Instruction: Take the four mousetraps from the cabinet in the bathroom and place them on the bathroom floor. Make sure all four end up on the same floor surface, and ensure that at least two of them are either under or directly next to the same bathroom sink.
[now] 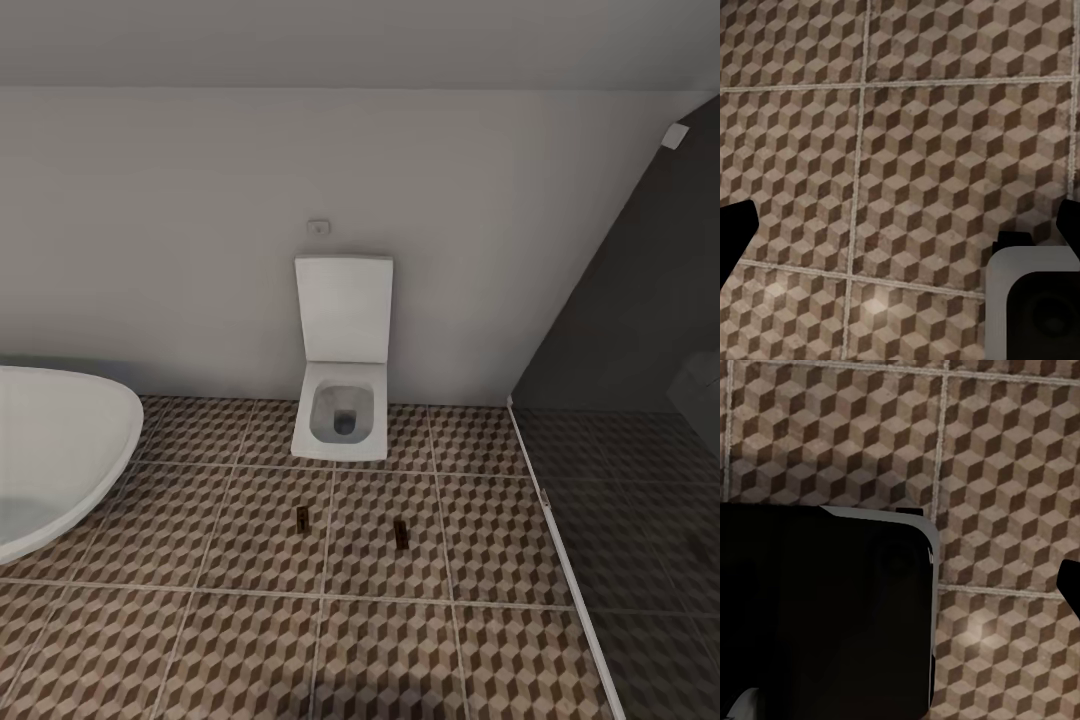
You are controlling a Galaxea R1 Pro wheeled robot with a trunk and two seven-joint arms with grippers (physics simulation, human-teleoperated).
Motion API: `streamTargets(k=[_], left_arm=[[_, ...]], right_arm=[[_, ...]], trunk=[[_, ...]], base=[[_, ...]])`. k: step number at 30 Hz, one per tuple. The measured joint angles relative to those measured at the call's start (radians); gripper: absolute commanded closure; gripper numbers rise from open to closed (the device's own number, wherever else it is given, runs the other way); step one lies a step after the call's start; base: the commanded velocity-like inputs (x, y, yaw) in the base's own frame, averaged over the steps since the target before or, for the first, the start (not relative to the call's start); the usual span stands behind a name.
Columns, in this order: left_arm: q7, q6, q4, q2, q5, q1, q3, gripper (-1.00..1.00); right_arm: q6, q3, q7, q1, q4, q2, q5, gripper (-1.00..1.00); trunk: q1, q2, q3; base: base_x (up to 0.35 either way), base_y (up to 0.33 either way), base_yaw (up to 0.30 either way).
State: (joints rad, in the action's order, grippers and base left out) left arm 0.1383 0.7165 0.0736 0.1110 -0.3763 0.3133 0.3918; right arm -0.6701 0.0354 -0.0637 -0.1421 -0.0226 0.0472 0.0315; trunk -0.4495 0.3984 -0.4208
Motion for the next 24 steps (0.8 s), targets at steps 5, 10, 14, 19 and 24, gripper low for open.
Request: streamTargets(k=[5,10,14,19,24], left_arm=[[0.0,0.0,0.0,0.0,0.0,0.0,0.0,-1.0],[0.0,0.0,0.0,0.0,0.0,0.0,0.0,-1.0],[0.0,0.0,0.0,0.0,0.0,0.0,0.0,-1.0],[0.0,0.0,0.0,0.0,0.0,0.0,0.0,-1.0],[0.0,0.0,0.0,0.0,0.0,0.0,0.0,-1.0]], right_arm=[[0.0,0.0,0.0,0.0,0.0,0.0,0.0,-1.0],[0.0,0.0,0.0,0.0,0.0,0.0,0.0,-1.0],[0.0,0.0,0.0,0.0,0.0,0.0,0.0,-1.0],[0.0,0.0,0.0,0.0,0.0,0.0,0.0,-1.0],[0.0,0.0,0.0,0.0,0.0,0.0,0.0,-1.0]], trunk=[[0.0,0.0,0.0],[0.0,0.0,0.0],[0.0,0.0,0.0],[0.0,0.0,0.0],[0.0,0.0,0.0]], base=[[0.0,0.0,0.0],[0.0,0.0,0.0],[0.0,0.0,0.0],[0.0,0.0,0.0],[0.0,0.0,0.0]])
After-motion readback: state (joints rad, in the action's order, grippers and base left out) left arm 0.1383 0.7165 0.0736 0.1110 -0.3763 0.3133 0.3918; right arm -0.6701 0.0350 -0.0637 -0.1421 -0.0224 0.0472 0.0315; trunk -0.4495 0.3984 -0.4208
